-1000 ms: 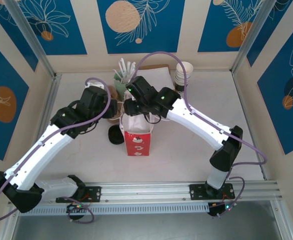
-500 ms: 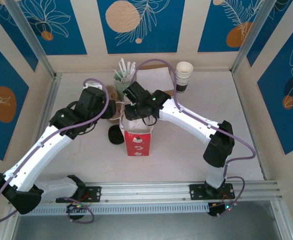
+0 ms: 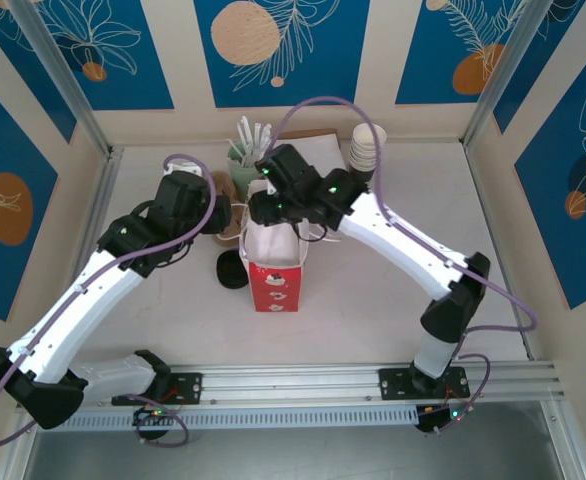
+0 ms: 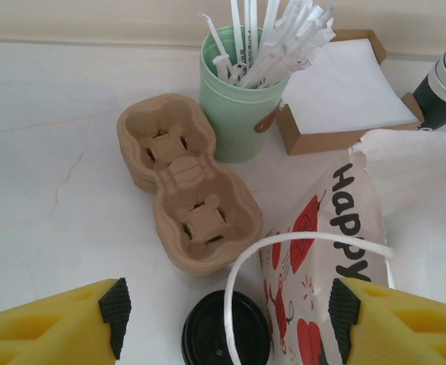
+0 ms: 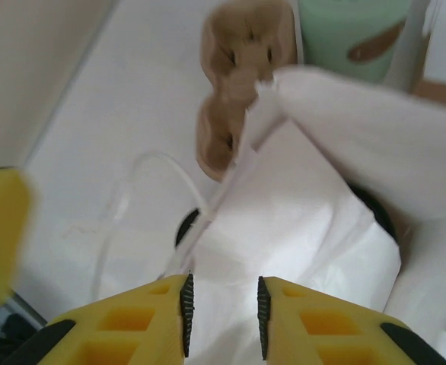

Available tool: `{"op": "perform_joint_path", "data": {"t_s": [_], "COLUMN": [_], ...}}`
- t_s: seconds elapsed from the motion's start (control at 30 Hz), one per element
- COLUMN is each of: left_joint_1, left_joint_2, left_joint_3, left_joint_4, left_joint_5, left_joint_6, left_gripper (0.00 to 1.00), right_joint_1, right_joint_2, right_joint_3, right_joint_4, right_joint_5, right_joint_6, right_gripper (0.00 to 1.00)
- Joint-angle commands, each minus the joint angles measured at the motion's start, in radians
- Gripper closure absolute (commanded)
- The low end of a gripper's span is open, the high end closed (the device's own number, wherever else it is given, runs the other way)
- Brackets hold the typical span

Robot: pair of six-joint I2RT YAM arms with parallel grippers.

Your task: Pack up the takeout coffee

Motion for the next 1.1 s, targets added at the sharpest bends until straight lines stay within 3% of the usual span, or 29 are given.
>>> {"op": "perform_joint_path", "data": {"t_s": [0.0,0.17,0.33,0.4,0.6,0.73,0.83,0.93,1.07], "left_joint_1": [0.028,0.050,0.069,0.084,0.129,0.172,0.214,0.260,0.340], "left_joint_2": [-0.022,-0.036,-0.081,-0.106,-0.215,-0.287,-0.315,-0.309,-0.237], "left_joint_3": [0.022,0.006,-0.066,-0.110,-0.349,-0.549,-0.702,-0.839,-0.953], "left_joint_4": [0.049,0.114,0.216,0.249,0.399,0.567,0.737,0.926,1.120], "left_joint_5": [-0.032,-0.054,-0.136,-0.167,-0.228,-0.282,-0.287,-0.284,-0.208], "left_joint_6": [0.033,0.121,0.185,0.190,0.210,0.237,0.284,0.323,0.345], "left_gripper": [0.26,0.16,0.00,0.00,0.00,0.00,0.00,0.00,0.00], "right_joint_1": [-0.019,-0.089,-0.215,-0.285,-0.505,-0.640,-0.739,-0.793,-0.818], "right_joint_2": [-0.097,-0.214,-0.375,-0.438,-0.648,-0.753,-0.784,-0.782,-0.705], "right_joint_3": [0.046,-0.019,-0.214,-0.298,-0.612,-0.844,-0.997,-1.171,-1.301], "right_joint_4": [0.004,0.064,0.168,0.197,0.335,0.434,0.520,0.703,0.880], "right_joint_5": [-0.001,-0.013,-0.037,-0.063,-0.117,-0.104,-0.109,-0.091,-0.021], "right_joint_6": [-0.061,-0.123,-0.150,-0.128,-0.095,-0.112,-0.109,-0.142,-0.246], "right_gripper": [0.68,0.60,0.53,0.47,0.43,0.26,0.22,0.01,0.01]}}
